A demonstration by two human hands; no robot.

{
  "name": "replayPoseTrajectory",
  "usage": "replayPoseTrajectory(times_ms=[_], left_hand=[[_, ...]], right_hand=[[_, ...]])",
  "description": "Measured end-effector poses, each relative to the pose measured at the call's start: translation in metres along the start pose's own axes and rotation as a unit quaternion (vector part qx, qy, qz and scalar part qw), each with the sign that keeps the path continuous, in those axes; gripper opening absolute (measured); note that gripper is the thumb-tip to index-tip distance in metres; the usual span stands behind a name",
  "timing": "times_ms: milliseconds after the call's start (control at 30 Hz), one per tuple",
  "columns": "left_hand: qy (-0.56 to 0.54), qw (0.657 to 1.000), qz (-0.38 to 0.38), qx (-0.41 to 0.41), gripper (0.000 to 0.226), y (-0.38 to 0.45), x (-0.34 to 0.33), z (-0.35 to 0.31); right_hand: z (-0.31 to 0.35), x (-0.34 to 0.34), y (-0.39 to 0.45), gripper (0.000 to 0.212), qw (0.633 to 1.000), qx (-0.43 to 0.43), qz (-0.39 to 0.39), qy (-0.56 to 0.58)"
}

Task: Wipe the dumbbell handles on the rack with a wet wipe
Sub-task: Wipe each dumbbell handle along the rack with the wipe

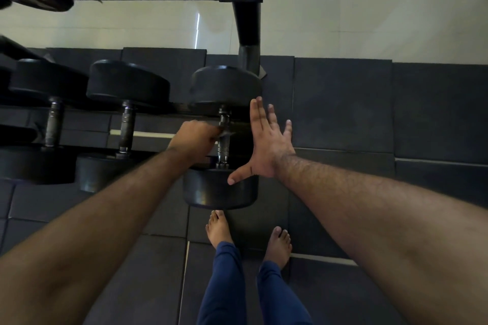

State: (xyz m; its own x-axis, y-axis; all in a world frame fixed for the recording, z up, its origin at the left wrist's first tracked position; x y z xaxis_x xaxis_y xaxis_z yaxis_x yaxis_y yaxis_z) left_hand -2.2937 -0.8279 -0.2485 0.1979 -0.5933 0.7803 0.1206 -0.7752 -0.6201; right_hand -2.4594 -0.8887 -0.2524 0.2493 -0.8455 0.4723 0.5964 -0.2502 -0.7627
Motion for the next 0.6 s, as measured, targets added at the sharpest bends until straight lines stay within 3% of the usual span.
replayPoseTrajectory(times_ms=[67,100,133,233,300,367,467,600], left_hand=[[0.033,0.991,0.125,-0.042,0.023,-0.008,-0.016,0.005],[0.034,0.985,0.153,-0.069,0.023,-0.013,-0.02,0.003],[0.023,0.987,0.129,-0.094,0.023,-0.015,-0.016,0.001],[-0.034,0.987,-0.099,-0.121,0.024,-0.005,0.019,-0.011],[0.011,0.985,-0.136,-0.107,0.022,0.01,0.026,-0.027],[0.089,0.988,-0.034,-0.122,0.024,0.027,0.003,-0.043],[0.165,0.953,0.143,-0.208,0.025,0.021,-0.028,-0.051],[0.128,0.941,0.21,-0.233,0.032,0.002,-0.018,-0.021]], right_hand=[[0.0,0.0,-0.001,0.192,1.0,0.0,-0.002,0.0],[0.0,0.0,-0.001,0.192,1.0,0.001,-0.003,-0.001],[0.0,0.0,-0.001,0.192,1.0,0.002,-0.004,-0.001],[0.001,0.0,0.0,0.192,1.0,0.0,-0.002,0.002],[0.001,0.0,-0.001,0.192,1.0,-0.004,-0.002,0.0],[0.001,0.0,-0.001,0.191,1.0,-0.004,-0.001,0.002],[0.003,-0.001,-0.001,0.191,1.0,-0.003,-0.001,-0.005],[0.002,-0.001,-0.002,0.19,1.0,0.001,0.001,-0.008]])
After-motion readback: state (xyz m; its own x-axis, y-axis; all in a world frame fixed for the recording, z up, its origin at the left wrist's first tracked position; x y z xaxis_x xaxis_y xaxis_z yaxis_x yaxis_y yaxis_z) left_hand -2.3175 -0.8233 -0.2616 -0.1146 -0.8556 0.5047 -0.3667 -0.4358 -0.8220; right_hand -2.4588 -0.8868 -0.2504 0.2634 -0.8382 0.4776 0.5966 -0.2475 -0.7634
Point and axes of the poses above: each hand's wrist, its own y-axis towards the middle knuckle, its own x-axis out of the back of the hand, z = x × y, the point moved 7 cm from there along y, towards the middle knuckle, and after that the axes turned 15 degrees about z, right-handed, at the moved point
